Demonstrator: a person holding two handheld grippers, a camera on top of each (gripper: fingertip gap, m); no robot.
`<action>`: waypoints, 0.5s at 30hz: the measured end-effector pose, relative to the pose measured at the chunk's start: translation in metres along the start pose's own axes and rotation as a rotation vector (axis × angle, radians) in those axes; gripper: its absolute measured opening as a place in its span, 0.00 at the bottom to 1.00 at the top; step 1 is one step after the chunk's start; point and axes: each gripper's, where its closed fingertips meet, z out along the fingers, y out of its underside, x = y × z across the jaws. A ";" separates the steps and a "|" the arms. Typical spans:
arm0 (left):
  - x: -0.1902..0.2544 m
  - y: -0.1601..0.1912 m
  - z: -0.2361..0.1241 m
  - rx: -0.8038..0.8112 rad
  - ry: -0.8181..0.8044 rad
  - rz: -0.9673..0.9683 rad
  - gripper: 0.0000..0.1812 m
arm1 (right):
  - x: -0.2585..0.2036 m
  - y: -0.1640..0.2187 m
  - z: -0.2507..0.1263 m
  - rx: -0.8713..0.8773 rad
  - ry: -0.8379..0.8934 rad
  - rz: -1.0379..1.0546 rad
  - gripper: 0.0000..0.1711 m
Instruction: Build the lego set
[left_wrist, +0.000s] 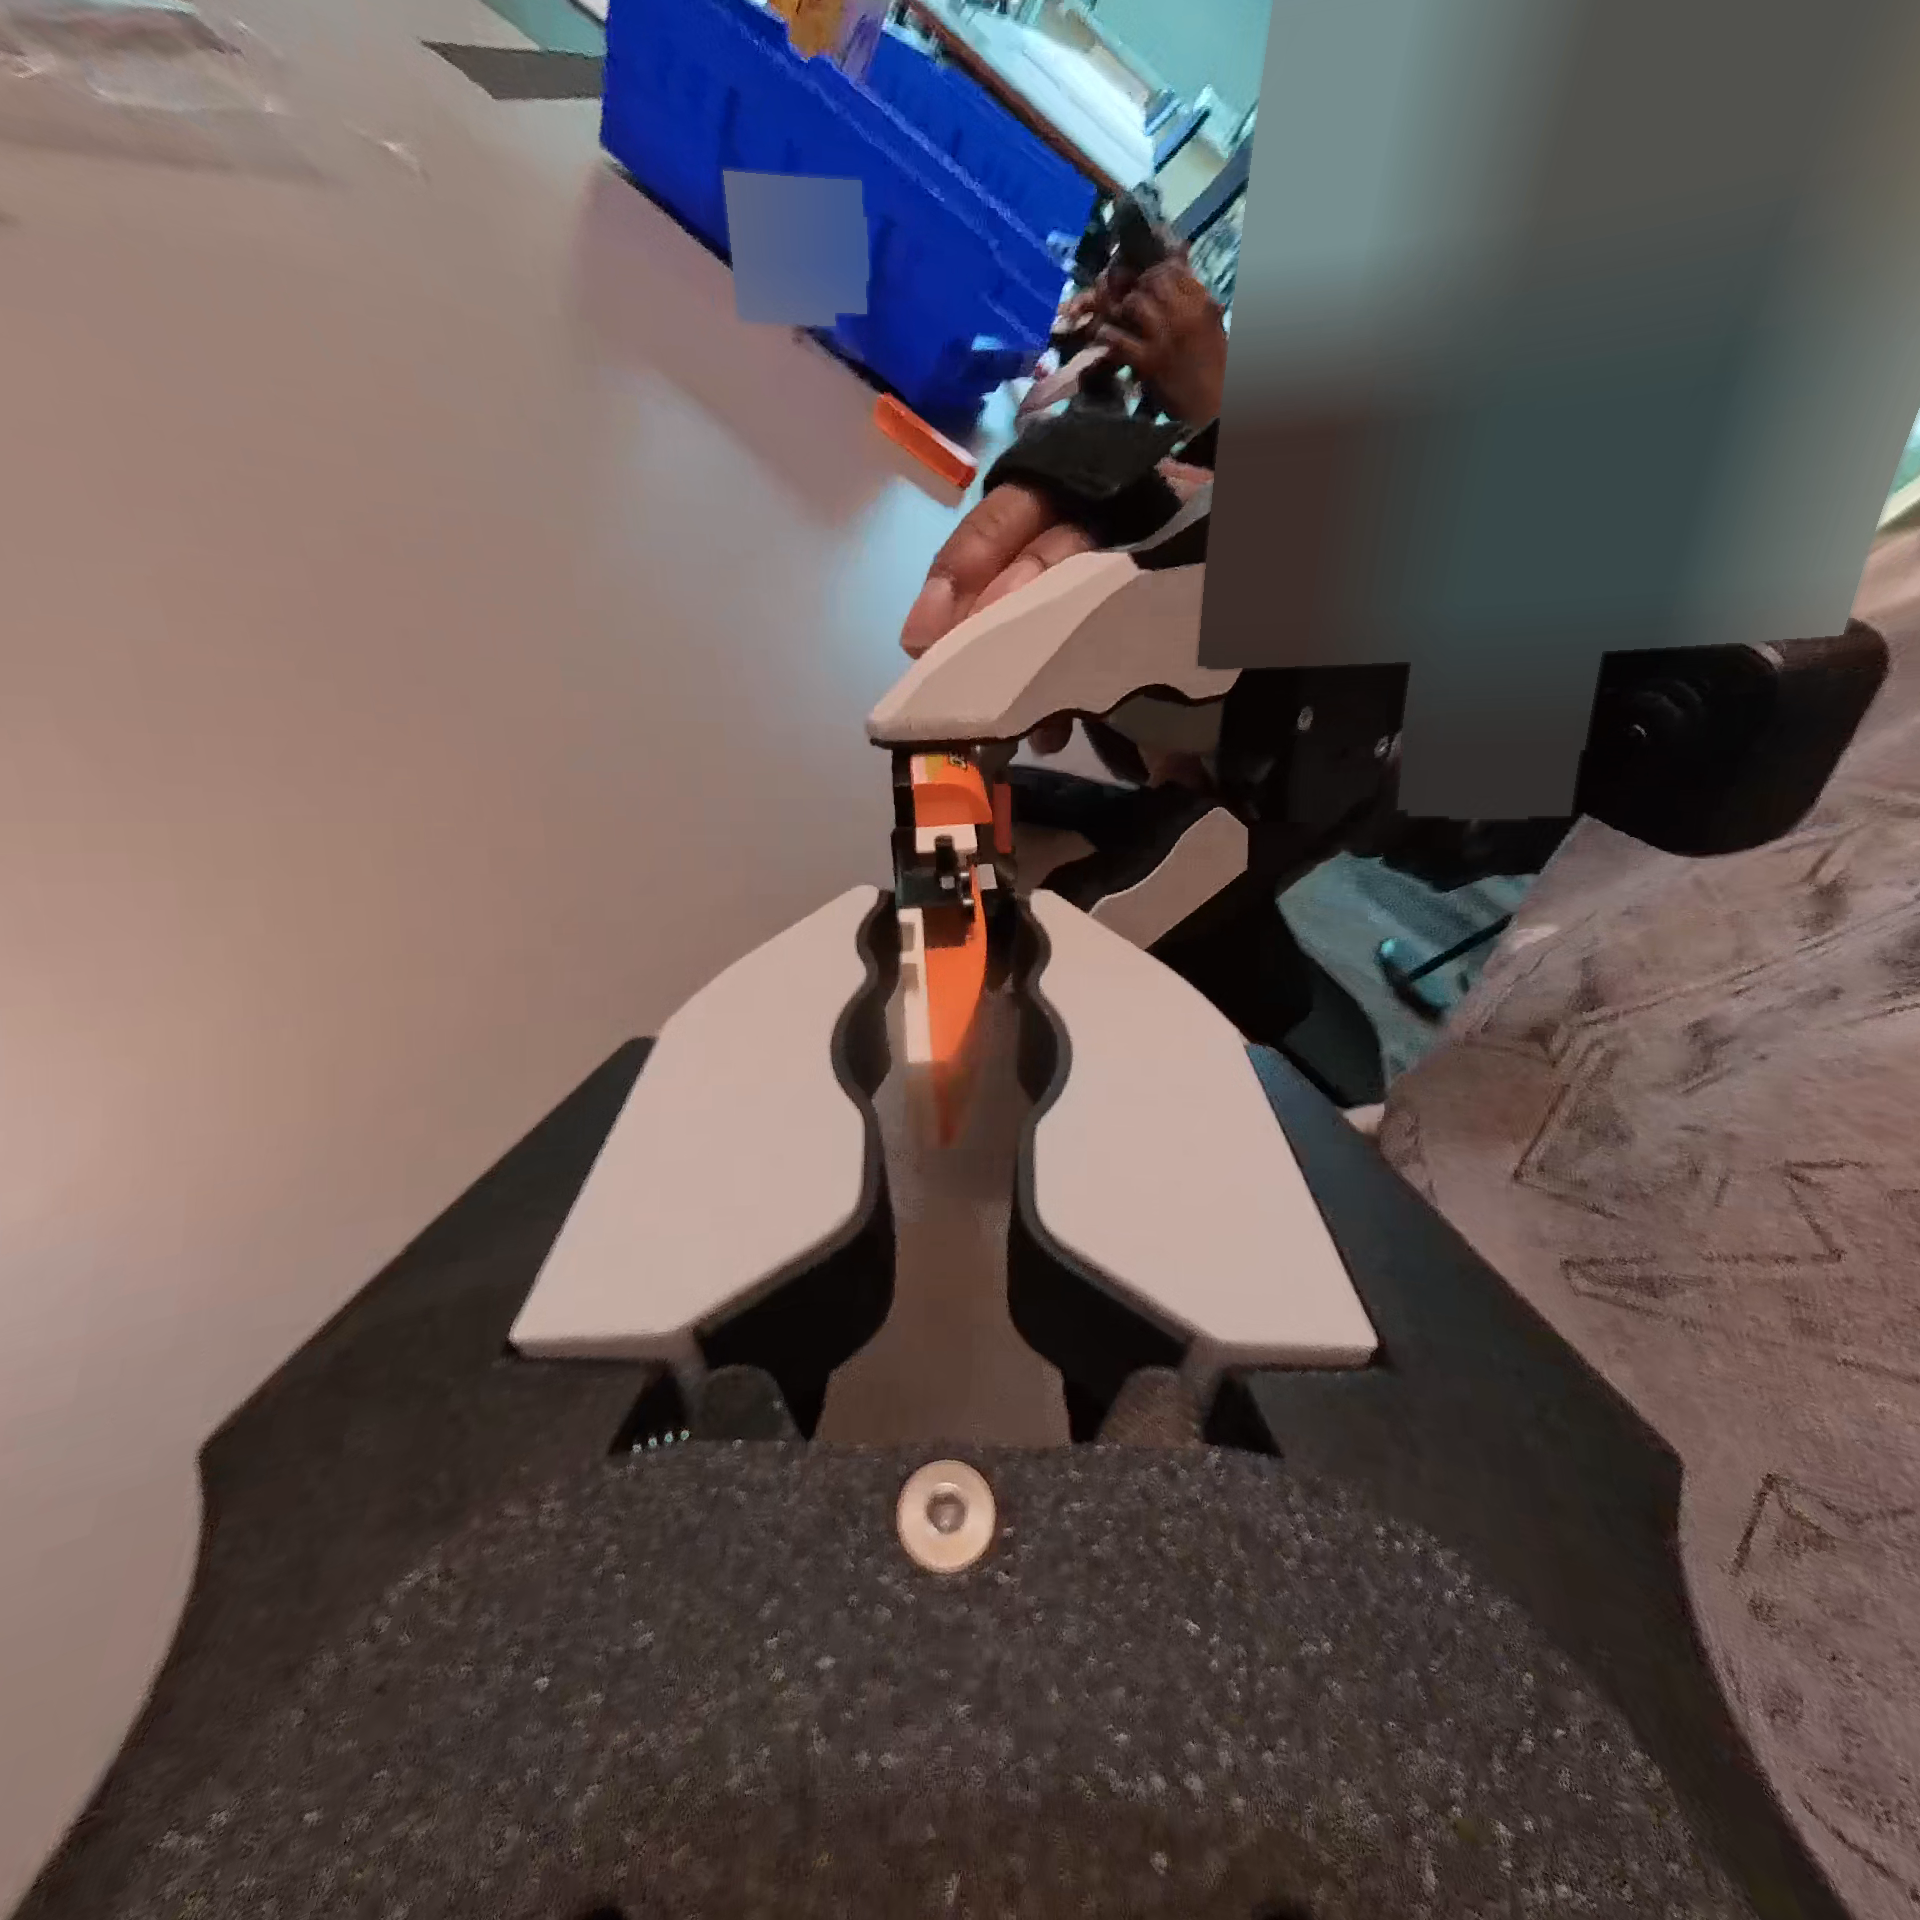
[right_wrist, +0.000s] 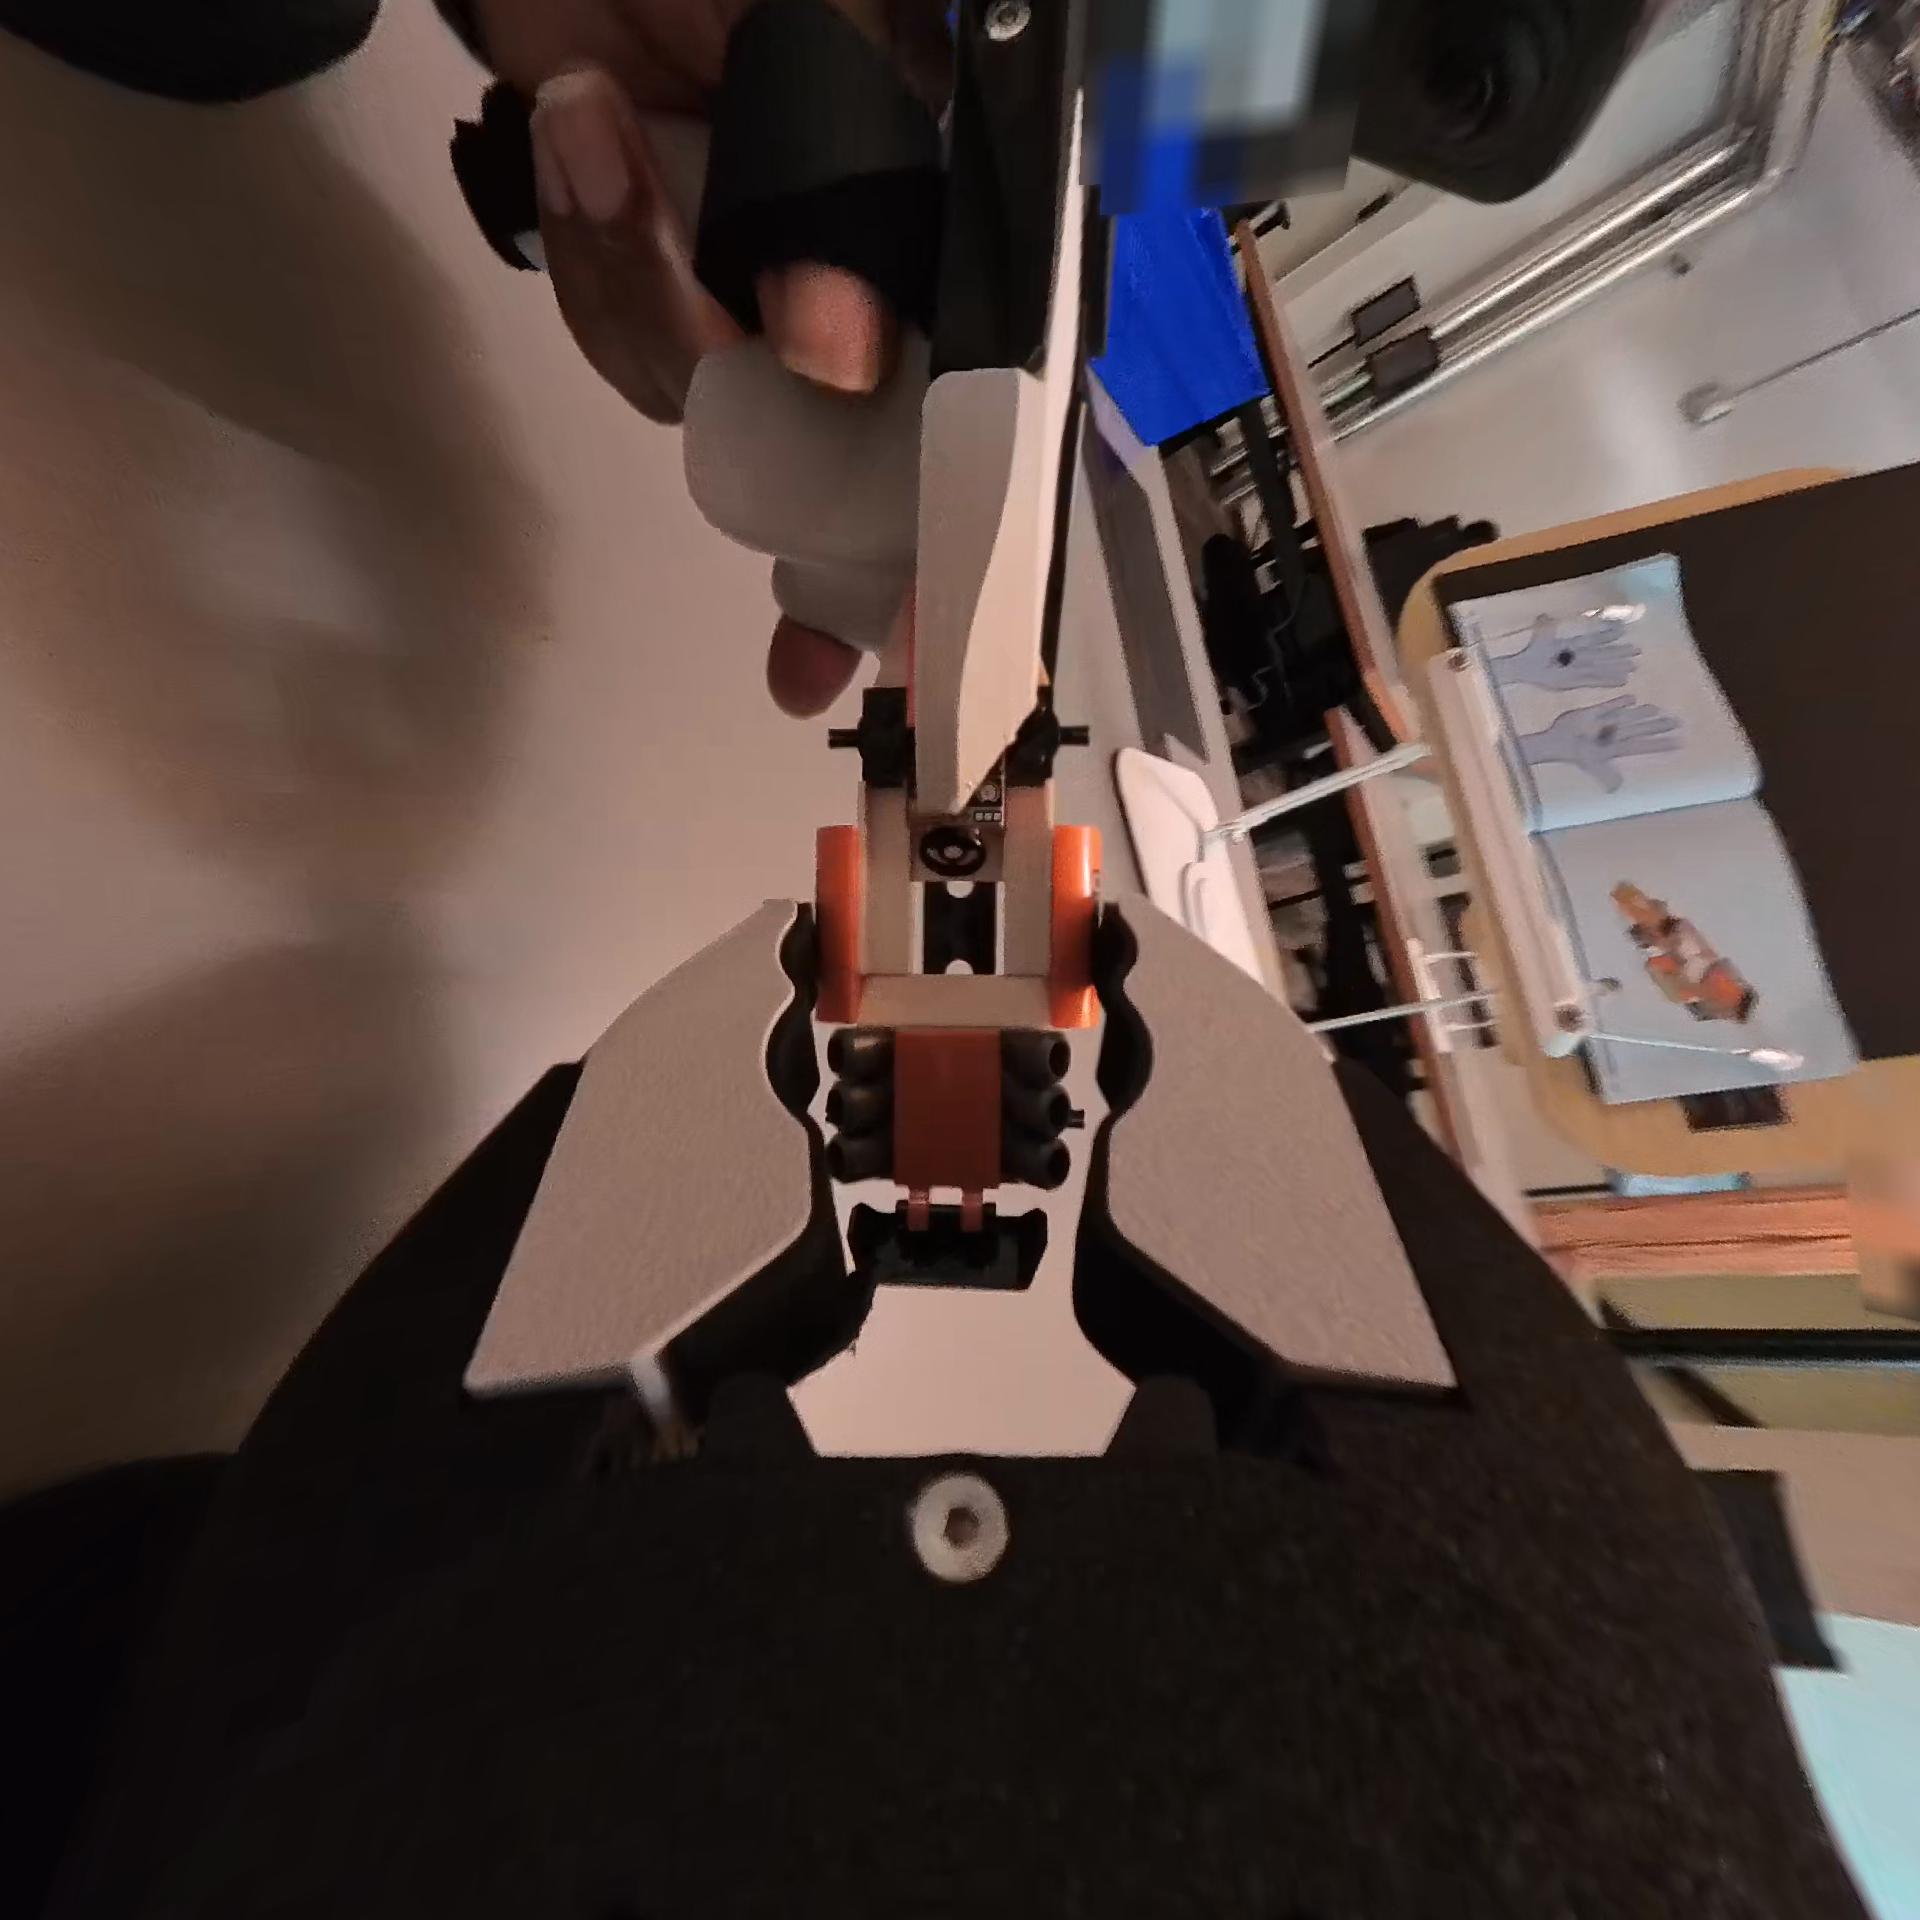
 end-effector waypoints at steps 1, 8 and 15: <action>-0.003 -0.002 0.002 0.014 -0.004 -0.007 0.13 | 0.000 0.003 -0.001 -0.005 -0.029 0.047 0.30; -0.059 -0.011 -0.014 0.052 -0.285 0.178 0.20 | 0.022 0.086 -0.010 -0.254 -0.412 0.460 0.30; -0.087 0.012 -0.017 -0.043 -0.438 0.285 0.19 | 0.041 0.118 0.017 -0.312 -0.715 0.246 0.30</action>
